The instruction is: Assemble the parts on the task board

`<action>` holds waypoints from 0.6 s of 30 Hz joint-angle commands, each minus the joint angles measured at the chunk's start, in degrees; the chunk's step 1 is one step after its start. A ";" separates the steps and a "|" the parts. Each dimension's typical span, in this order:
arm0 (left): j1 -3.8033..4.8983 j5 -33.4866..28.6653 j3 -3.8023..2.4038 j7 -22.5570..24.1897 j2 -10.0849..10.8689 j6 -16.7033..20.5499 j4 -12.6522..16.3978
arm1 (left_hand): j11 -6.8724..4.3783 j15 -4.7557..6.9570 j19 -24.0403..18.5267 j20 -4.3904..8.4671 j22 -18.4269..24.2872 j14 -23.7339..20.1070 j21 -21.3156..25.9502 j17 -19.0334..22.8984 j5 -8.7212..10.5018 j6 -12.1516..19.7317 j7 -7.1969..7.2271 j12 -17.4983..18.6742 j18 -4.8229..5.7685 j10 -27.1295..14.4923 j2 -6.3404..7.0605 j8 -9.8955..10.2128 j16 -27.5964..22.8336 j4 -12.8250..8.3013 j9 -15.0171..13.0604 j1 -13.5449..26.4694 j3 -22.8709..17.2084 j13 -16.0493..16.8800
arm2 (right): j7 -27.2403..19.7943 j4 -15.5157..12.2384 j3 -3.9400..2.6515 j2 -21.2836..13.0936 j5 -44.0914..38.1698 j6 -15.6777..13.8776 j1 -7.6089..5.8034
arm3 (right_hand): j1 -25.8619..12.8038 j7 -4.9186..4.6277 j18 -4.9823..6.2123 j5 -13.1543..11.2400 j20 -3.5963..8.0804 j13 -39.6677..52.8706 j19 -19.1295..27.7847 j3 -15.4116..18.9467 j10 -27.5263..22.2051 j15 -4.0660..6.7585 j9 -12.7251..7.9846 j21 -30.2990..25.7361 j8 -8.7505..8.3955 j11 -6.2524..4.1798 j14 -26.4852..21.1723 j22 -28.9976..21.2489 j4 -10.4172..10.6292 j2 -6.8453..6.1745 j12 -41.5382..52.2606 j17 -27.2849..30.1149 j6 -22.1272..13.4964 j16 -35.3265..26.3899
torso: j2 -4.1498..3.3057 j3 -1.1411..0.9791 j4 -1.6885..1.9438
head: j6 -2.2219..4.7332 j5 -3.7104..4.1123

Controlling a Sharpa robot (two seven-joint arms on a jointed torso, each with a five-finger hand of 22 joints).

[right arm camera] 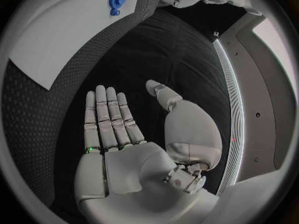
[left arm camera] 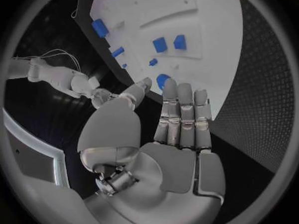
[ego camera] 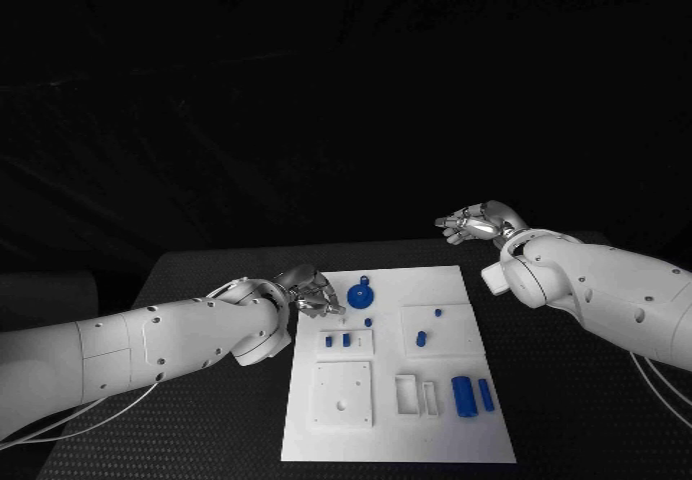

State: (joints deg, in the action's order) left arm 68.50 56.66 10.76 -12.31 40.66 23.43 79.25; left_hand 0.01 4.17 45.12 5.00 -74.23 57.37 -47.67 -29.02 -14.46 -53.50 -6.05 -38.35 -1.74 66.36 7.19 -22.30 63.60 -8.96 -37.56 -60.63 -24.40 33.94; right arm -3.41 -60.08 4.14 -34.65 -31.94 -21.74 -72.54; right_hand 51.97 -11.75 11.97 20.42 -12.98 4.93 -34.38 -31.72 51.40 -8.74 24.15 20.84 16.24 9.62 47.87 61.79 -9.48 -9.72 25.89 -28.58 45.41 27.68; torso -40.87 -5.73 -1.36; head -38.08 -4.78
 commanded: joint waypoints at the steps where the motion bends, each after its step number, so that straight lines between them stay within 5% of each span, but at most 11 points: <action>1: 0.11 3.82 -0.04 10.18 -0.98 3.14 0.00 | 1.42 -2.13 -1.94 2.86 0.72 -2.18 2.25 1.50 2.81 0.91 -0.79 3.89 1.28 -3.39 0.37 0.12 -2.65 -4.98 0.98 -5.34 -4.74 -2.88 | -0.30 0.16 -0.03 0.03 0.01 0.95 0.02 | -0.37 -0.51 0.85 0.25 -0.11 -0.06 0.48 0.01 -0.23 -0.18 -0.08 -0.37 -0.27 0.02 -0.39 0.09 0.15 -0.02 0.36 0.07 -0.40 -0.22 | 0.01 0.02 0.03 | 0.09 0.03; 4: 0.12 8.85 -0.01 11.43 -2.18 2.21 -0.68 | 3.21 -2.88 -1.69 1.99 0.27 -1.67 2.73 2.01 5.05 1.19 -1.25 10.18 0.82 -3.73 1.78 1.48 -3.21 -7.44 2.54 -7.14 -7.78 -7.71 | -0.36 0.29 -0.03 0.16 0.01 1.06 0.02 | -0.35 -0.51 0.86 0.27 -0.11 -0.07 0.48 0.00 -0.23 -0.17 -0.08 -0.38 -0.26 0.01 -0.39 0.10 0.14 0.01 0.37 0.07 -0.40 -0.21 | 0.00 0.03 0.05 | 0.11 0.01; 8: 0.11 15.90 0.06 11.68 -3.75 1.52 -1.50 | 4.31 -2.93 -1.39 1.87 -0.27 -1.17 3.01 2.04 7.59 1.30 -1.29 15.08 0.62 -3.77 3.49 2.55 -3.06 -7.41 3.53 -8.01 -8.24 -10.98 | -0.36 0.35 -0.03 0.27 0.01 1.15 0.05 | -0.34 -0.50 0.87 0.28 -0.11 -0.08 0.48 -0.01 -0.23 -0.17 -0.08 -0.38 -0.26 0.01 -0.40 0.10 0.14 0.03 0.38 0.07 -0.40 -0.21 | -0.05 0.05 0.01 | 0.14 0.03; 10: 0.10 19.23 0.06 11.46 -4.49 0.74 -2.05 | 4.67 -3.08 -1.16 1.77 -0.59 -0.93 3.20 2.02 7.43 1.22 -1.15 17.74 0.51 -3.33 3.97 2.99 -2.93 -7.46 3.93 -8.71 -8.45 -12.57 | -0.37 0.36 -0.03 0.35 0.01 1.16 0.07 | -0.33 -0.50 0.87 0.28 -0.11 -0.09 0.48 -0.01 -0.23 -0.17 -0.08 -0.38 -0.26 0.01 -0.40 0.10 0.14 0.04 0.38 0.07 -0.40 -0.21 | -0.05 0.06 -0.02 | 0.18 -0.01; 13: 0.09 22.46 0.08 11.10 -5.56 -0.16 -2.87 | 4.92 -3.22 -0.93 1.60 -1.05 -0.87 3.48 1.99 2.18 1.31 -1.46 20.50 0.35 -2.40 4.34 3.59 -2.80 -7.63 4.35 -11.99 -10.17 -14.04 | -0.36 0.34 -0.03 0.39 0.01 1.21 0.09 | -0.33 -0.50 0.88 0.29 -0.11 -0.09 0.48 -0.01 -0.23 -0.16 -0.08 -0.39 -0.25 0.01 -0.40 0.11 0.13 0.05 0.39 0.07 -0.40 -0.20 | -0.05 0.06 -0.05 | 0.22 -0.04; 18: 0.08 26.18 0.09 9.61 -7.19 -2.45 -4.16 | 5.40 -3.48 -0.39 1.42 -1.54 -0.37 3.38 1.70 3.31 1.11 -1.40 22.91 0.20 -2.80 4.87 3.84 -2.14 -7.37 4.54 -11.68 -10.28 -15.09 | -0.36 0.36 -0.03 0.47 0.01 1.21 0.10 | -0.33 -0.51 0.88 0.30 -0.12 -0.11 0.48 -0.01 -0.23 -0.16 -0.09 -0.39 -0.25 0.01 -0.40 0.11 0.13 0.06 0.40 0.07 -0.40 -0.20 | -0.07 0.04 -0.03 | 0.15 0.03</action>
State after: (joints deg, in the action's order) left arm 68.53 76.71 10.86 -2.79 33.80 23.47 75.34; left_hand 5.03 0.58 44.44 4.89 -74.95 56.69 -44.36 -27.22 -11.34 -52.20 -7.45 -15.63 -0.85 63.67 11.70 -18.63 61.28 -16.50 -33.05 -72.59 -34.72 18.94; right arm -3.41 -59.71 4.14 -34.28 -31.92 -21.40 -72.46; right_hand 51.97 -11.75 11.96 20.42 -12.98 4.88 -34.38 -31.72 51.40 -8.74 24.16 20.84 16.24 9.62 47.86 61.83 -9.48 -9.72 25.89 -28.59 45.41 27.68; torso -40.92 -5.67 -1.39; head -37.86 -4.81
